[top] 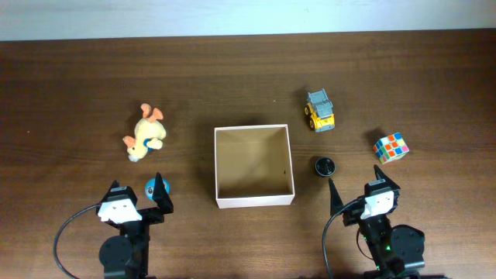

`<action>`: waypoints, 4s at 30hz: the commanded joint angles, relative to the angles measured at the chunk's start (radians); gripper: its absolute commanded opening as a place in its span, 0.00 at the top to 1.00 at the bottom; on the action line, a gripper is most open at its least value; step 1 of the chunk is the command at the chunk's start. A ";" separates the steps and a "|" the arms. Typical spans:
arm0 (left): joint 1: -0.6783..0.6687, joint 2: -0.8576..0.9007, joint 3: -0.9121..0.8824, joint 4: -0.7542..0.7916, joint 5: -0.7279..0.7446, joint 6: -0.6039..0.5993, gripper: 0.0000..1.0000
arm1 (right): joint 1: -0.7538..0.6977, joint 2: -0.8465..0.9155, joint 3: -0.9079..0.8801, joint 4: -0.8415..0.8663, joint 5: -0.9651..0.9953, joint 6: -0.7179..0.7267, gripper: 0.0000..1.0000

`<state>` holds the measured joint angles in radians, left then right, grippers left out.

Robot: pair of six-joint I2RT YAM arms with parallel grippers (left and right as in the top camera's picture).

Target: Pack container

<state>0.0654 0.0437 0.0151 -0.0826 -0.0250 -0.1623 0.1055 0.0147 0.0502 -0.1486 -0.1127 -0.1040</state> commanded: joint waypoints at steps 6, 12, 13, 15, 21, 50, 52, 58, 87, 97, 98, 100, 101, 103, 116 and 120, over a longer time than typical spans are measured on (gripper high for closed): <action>0.006 -0.007 -0.006 -0.001 0.014 -0.005 0.01 | -0.006 -0.011 -0.011 0.004 0.010 0.011 0.01; 0.006 -0.008 -0.006 -0.001 0.014 -0.005 0.01 | -0.006 -0.011 -0.011 0.004 0.009 0.011 0.01; 0.006 -0.007 -0.006 -0.001 0.014 -0.005 0.01 | -0.006 -0.011 -0.011 0.004 0.010 0.011 0.01; 0.006 -0.007 -0.006 -0.001 0.014 -0.005 0.01 | -0.006 -0.011 -0.011 0.004 0.010 0.011 0.01; 0.006 -0.007 -0.006 -0.001 0.014 -0.005 0.01 | -0.006 -0.011 -0.011 0.004 0.010 0.011 0.01; 0.006 -0.007 -0.006 -0.001 0.014 -0.005 0.01 | -0.006 -0.011 -0.011 0.060 -0.006 0.109 0.01; 0.006 -0.007 -0.006 -0.001 0.014 -0.005 0.01 | -0.006 -0.011 -0.010 0.059 -0.006 0.230 0.01; 0.006 -0.008 -0.006 -0.001 0.014 -0.005 0.01 | -0.006 0.010 0.113 -0.096 -0.053 0.435 0.01; 0.006 -0.007 -0.006 -0.001 0.014 -0.005 0.01 | -0.008 1.540 1.415 -0.867 -0.074 -0.037 0.01; 0.006 -0.007 -0.006 -0.001 0.014 -0.005 0.01 | -0.009 1.709 1.415 -0.661 0.046 -0.086 0.01; 0.006 -0.007 -0.006 -0.001 0.014 -0.005 0.01 | -0.009 1.714 1.415 -0.643 0.046 -0.084 0.01; 0.006 -0.008 -0.006 -0.001 0.014 -0.005 0.01 | -0.010 1.726 1.415 -0.605 0.047 -0.079 0.01; 0.006 -0.007 -0.006 -0.001 0.014 -0.005 0.01 | -0.010 1.734 1.415 -0.578 0.047 -0.079 0.01; 0.006 -0.007 -0.006 -0.001 0.014 -0.005 0.01 | -0.010 1.746 1.415 -0.539 0.047 -0.074 0.01; 0.006 -0.007 -0.006 -0.001 0.014 -0.005 0.01 | -0.010 1.856 1.414 -0.489 0.039 -0.026 0.00; 0.006 -0.007 -0.006 -0.001 0.014 -0.005 0.01 | -0.013 1.861 1.414 -0.467 0.032 -0.027 0.00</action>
<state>0.0654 0.0437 0.0147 -0.0830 -0.0246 -0.1623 0.1032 1.8698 1.4456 -0.6353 -0.0788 -0.1406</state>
